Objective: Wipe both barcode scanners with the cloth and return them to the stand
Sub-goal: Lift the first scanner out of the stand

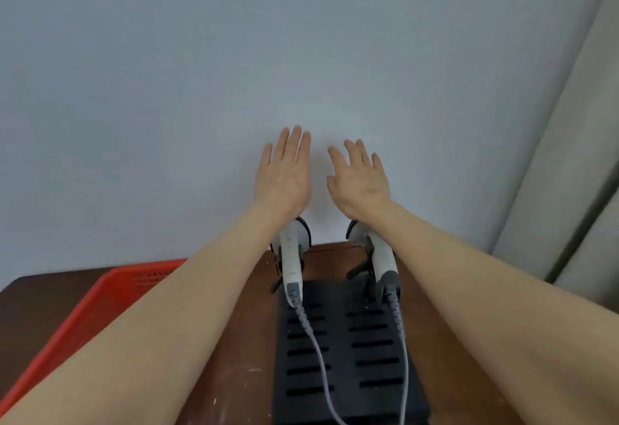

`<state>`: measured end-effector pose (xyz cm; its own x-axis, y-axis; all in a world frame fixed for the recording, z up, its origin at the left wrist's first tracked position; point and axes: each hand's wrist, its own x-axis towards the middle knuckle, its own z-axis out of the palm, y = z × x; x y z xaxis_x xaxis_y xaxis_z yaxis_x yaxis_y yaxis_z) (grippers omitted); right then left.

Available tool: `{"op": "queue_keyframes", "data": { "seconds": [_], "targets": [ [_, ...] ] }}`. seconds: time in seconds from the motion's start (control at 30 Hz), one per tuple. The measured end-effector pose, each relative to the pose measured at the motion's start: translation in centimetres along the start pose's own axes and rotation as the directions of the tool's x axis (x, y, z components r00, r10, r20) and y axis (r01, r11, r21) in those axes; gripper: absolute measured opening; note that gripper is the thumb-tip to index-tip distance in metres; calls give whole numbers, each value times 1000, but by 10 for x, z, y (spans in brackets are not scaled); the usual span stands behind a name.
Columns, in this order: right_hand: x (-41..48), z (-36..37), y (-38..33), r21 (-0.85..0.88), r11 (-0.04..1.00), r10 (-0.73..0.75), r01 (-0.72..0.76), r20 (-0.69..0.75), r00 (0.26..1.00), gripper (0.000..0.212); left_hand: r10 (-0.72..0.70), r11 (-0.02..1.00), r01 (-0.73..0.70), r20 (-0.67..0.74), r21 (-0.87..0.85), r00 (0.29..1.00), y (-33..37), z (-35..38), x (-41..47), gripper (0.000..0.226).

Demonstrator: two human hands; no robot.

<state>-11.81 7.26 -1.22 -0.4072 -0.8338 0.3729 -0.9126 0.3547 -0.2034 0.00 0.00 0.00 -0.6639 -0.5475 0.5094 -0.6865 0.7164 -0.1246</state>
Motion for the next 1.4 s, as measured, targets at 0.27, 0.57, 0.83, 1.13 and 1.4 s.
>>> {"op": "queue_keyframes", "data": {
  "seconds": [0.27, 0.57, 0.83, 1.13, 1.4],
  "targets": [
    [-36, -11, 7, -31, 997, -76, 74, -102, 992, 55, -54, 998, 55, -52, 13, 997, 11, -6, -30, 67],
    [-120, -42, 7, 9, 996, -88, 90, -157, 984, 54, -107, 994, 107, 4, 10, 994, 46, -44, -103, 71],
    [-183, -60, 7, 44, 998, -42, 49, -153, 987, 60, -103, 995, 103, -10, -2, 995, 79, -74, -156, 71],
    [-235, -74, 2, 44, 998, -27, 34, -144, 989, 66, -88, 996, 88, -16, -1, 996, 98, -93, -202, 70],
    [-239, -79, 6, 38, 999, 23, -17, -155, 988, 67, -82, 996, 81, -58, -21, 995, 103, -96, -205, 70]
  ]
}}
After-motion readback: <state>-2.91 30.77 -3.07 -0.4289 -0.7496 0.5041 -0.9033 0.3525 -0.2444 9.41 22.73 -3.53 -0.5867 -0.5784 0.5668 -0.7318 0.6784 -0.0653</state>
